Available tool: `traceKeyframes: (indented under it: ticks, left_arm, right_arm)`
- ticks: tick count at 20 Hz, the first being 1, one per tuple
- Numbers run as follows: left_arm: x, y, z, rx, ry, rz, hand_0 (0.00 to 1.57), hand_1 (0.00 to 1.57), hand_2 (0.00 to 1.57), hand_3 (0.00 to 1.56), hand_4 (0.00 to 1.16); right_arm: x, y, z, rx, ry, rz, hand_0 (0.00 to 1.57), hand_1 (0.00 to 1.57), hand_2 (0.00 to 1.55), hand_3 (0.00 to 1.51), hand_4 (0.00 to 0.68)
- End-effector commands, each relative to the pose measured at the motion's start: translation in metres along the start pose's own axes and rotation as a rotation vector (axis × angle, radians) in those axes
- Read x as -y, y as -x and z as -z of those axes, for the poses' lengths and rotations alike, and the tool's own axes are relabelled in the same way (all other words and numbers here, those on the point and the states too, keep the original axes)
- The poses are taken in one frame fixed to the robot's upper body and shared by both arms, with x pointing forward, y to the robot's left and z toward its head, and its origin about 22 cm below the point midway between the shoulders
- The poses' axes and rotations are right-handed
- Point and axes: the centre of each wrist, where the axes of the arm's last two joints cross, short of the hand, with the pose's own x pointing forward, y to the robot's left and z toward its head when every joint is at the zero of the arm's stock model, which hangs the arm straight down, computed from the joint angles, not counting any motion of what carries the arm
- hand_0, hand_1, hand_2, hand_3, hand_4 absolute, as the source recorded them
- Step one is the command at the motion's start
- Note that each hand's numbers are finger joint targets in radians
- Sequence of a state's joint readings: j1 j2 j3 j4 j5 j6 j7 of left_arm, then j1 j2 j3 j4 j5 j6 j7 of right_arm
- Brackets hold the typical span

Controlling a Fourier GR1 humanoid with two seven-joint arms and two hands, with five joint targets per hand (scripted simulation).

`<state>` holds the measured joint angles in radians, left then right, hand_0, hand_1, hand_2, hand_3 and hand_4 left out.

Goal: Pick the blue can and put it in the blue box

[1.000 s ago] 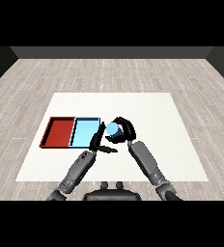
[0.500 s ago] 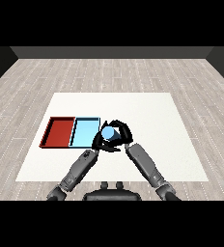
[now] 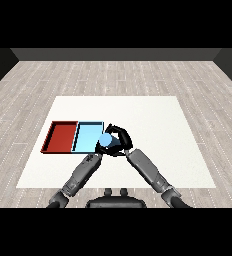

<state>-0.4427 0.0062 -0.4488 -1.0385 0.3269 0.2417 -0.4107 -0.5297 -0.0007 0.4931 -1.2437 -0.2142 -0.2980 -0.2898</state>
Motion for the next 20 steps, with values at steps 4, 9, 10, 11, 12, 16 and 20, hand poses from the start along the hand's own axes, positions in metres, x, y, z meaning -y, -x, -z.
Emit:
traceKeyframes:
  ticks: [4,9,10,11,12,16,20]
  left_arm:
    - [0.012,-0.011,0.020,-0.016,-0.057,0.255,0.41,0.41,0.56,0.29,0.57]
    - [0.030,-0.002,0.004,0.001,0.008,0.444,0.45,0.45,0.60,0.00,0.19]
    - [0.008,0.004,0.004,-0.008,0.010,0.469,0.21,0.21,0.30,0.00,0.30]
    - [0.018,-0.009,0.017,0.037,0.021,0.475,0.00,0.00,0.15,0.00,0.31]
    - [0.018,-0.001,-0.001,0.028,-0.046,0.212,0.00,0.00,0.00,0.00,0.43]
    - [0.018,-0.003,-0.001,0.042,-0.143,0.242,1.01,1.01,1.04,0.90,0.70]
    - [0.011,0.003,0.008,0.023,-0.128,0.217,0.73,0.73,0.82,0.64,0.67]
  right_arm:
    - [-0.008,0.004,0.003,0.002,-0.048,0.006,1.42,1.42,1.44,1.39,0.604]
    - [-0.022,0.000,-0.007,0.010,-0.062,0.007,1.46,1.46,1.47,1.40,0.596]
    - [-0.025,-0.004,0.002,0.008,-0.071,0.017,1.45,1.45,1.46,1.40,0.599]
    - [-0.029,0.007,-0.010,0.011,-0.053,0.015,1.46,1.46,1.46,1.39,0.595]
    - [-0.018,0.011,0.008,0.021,-0.049,0.000,1.45,1.45,1.46,1.39,0.590]
    - [-0.040,-0.001,-0.024,0.005,-0.050,0.045,1.44,1.44,1.45,1.40,0.611]
    - [-0.031,-0.001,-0.001,-0.007,-0.068,0.070,1.44,1.44,1.45,1.39,0.600]
